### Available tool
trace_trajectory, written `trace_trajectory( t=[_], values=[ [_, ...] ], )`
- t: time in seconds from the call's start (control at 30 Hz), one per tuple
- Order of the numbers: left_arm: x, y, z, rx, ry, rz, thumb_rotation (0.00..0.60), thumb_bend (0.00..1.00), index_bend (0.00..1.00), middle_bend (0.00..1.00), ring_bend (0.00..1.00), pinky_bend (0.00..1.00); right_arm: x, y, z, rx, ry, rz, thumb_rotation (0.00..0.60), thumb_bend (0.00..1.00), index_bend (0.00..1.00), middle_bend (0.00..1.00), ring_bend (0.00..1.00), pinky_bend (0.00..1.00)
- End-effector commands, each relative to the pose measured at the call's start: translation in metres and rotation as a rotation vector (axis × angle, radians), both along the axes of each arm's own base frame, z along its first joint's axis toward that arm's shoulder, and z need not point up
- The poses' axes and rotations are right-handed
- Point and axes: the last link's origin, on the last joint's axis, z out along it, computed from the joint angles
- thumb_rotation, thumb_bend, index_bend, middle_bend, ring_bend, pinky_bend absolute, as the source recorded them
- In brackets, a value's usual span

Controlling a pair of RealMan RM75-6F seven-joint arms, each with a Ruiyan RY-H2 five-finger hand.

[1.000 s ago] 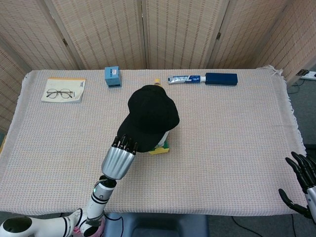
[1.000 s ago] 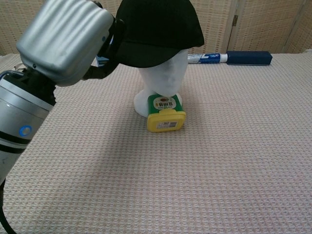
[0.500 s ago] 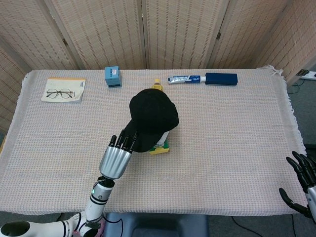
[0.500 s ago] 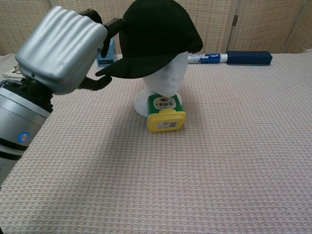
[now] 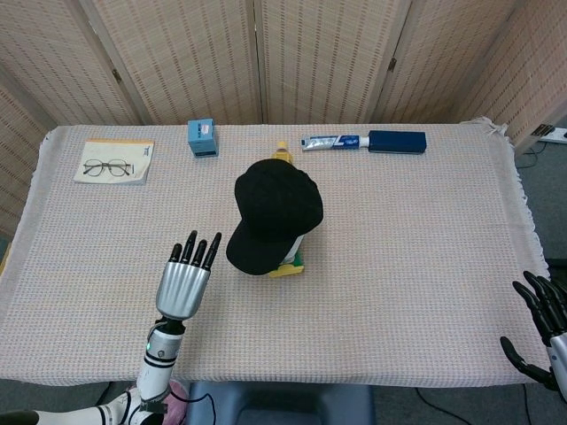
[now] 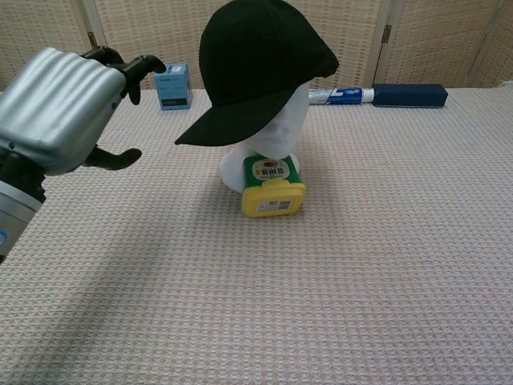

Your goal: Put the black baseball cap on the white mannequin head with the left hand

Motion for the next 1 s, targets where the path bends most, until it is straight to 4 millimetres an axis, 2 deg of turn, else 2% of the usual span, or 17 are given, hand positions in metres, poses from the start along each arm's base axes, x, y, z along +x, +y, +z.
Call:
trace_trajectory(
  t=[0.03, 0.27, 0.4, 0.53, 0.67, 0.8, 0.87, 1.0],
  values=[
    [-0.023, 0.006, 0.008, 0.007, -0.001, 0.052, 0.600, 0.20, 0.20, 0.43, 0.26, 0.50, 0.000, -0.001, -0.001, -0.002, 0.004, -0.005, 0.600, 0.29, 0.00, 0.00, 0.00, 0.00],
    [-0.085, 0.009, 0.044, 0.002, -0.081, 0.176, 0.600, 0.20, 0.17, 0.36, 0.22, 0.36, -0.001, -0.003, -0.001, -0.012, 0.005, -0.017, 0.600, 0.29, 0.00, 0.00, 0.00, 0.00],
    [-0.125, 0.004, 0.080, -0.040, -0.190, 0.241, 0.600, 0.20, 0.16, 0.32, 0.19, 0.31, -0.004, -0.009, -0.003, 0.000, 0.011, -0.046, 0.600, 0.29, 0.00, 0.00, 0.00, 0.00],
    [-0.163, -0.011, 0.116, -0.150, -0.258, 0.375, 0.600, 0.18, 0.13, 0.29, 0.18, 0.31, -0.004, -0.014, -0.009, 0.018, 0.031, -0.065, 0.600, 0.29, 0.00, 0.00, 0.00, 0.00],
    [-0.194, -0.030, 0.154, -0.186, -0.285, 0.528, 0.600, 0.16, 0.10, 0.19, 0.17, 0.31, -0.002, -0.018, -0.017, 0.032, 0.055, -0.077, 0.600, 0.29, 0.00, 0.00, 0.00, 0.00],
    [-0.202, -0.055, 0.164, -0.217, -0.333, 0.537, 0.570, 0.16, 0.08, 0.19, 0.12, 0.29, -0.002, -0.025, -0.026, 0.059, 0.082, -0.087, 0.600, 0.29, 0.00, 0.00, 0.00, 0.00],
    [-0.203, -0.071, 0.162, -0.245, -0.345, 0.533, 0.545, 0.16, 0.05, 0.14, 0.08, 0.26, -0.003, -0.030, -0.032, 0.079, 0.094, -0.099, 0.600, 0.29, 0.00, 0.00, 0.00, 0.00],
    [-0.198, -0.091, 0.162, -0.270, -0.352, 0.518, 0.533, 0.16, 0.01, 0.08, 0.04, 0.23, -0.004, -0.038, -0.039, 0.097, 0.115, -0.121, 0.600, 0.29, 0.00, 0.00, 0.00, 0.00]
  ],
)
